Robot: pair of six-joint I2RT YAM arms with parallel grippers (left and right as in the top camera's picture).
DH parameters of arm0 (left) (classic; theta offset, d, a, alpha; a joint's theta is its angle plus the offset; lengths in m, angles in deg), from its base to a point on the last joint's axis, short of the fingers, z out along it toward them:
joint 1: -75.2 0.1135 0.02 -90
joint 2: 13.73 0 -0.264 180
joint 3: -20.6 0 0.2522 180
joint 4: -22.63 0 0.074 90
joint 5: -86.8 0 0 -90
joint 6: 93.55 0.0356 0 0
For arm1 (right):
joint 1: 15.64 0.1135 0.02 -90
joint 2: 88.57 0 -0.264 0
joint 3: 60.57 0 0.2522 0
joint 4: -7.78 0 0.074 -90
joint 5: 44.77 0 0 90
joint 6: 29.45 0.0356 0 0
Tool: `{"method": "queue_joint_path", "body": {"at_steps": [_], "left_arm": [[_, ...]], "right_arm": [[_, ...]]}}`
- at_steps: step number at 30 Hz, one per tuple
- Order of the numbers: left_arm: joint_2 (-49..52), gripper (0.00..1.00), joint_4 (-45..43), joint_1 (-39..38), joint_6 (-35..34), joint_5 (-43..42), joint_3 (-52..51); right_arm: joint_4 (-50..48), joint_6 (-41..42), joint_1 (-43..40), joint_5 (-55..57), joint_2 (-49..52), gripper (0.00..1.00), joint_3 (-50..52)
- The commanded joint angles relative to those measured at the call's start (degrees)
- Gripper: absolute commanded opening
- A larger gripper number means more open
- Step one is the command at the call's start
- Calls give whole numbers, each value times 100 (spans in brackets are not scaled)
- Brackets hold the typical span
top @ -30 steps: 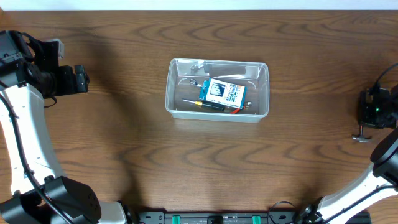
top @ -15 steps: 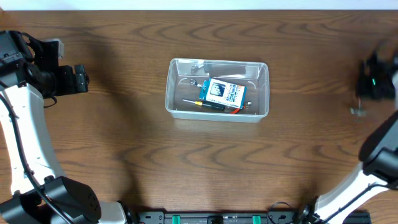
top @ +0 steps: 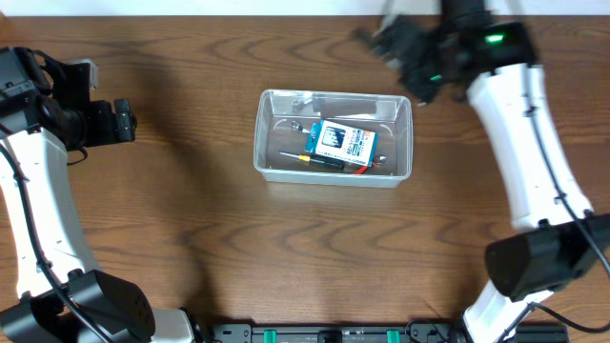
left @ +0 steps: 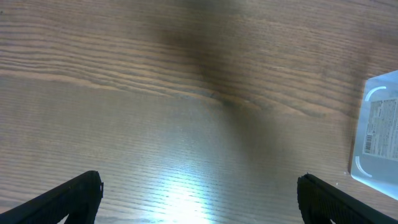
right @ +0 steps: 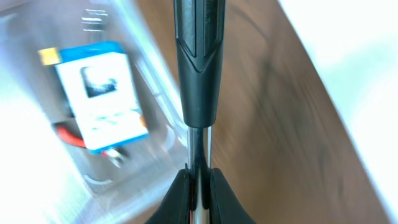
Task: Pack container
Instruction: 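Lift the hammer and carry it into the container, then release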
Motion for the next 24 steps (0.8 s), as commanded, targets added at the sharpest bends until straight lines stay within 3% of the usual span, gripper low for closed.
{"method": "queue_joint_path", "body": {"at_steps": [1, 4, 24], "left_arm": [[63, 98, 20, -9, 28, -59, -26], [63, 98, 26, -9, 28, -59, -26], [63, 98, 28, -9, 28, -59, -26]], "right_arm": [[50, -1663, 459, -245, 243, 1, 157], [57, -1963, 719, -243, 581, 1, 238], [-166, -1679, 1276, -378, 2428, 3, 238]]}}
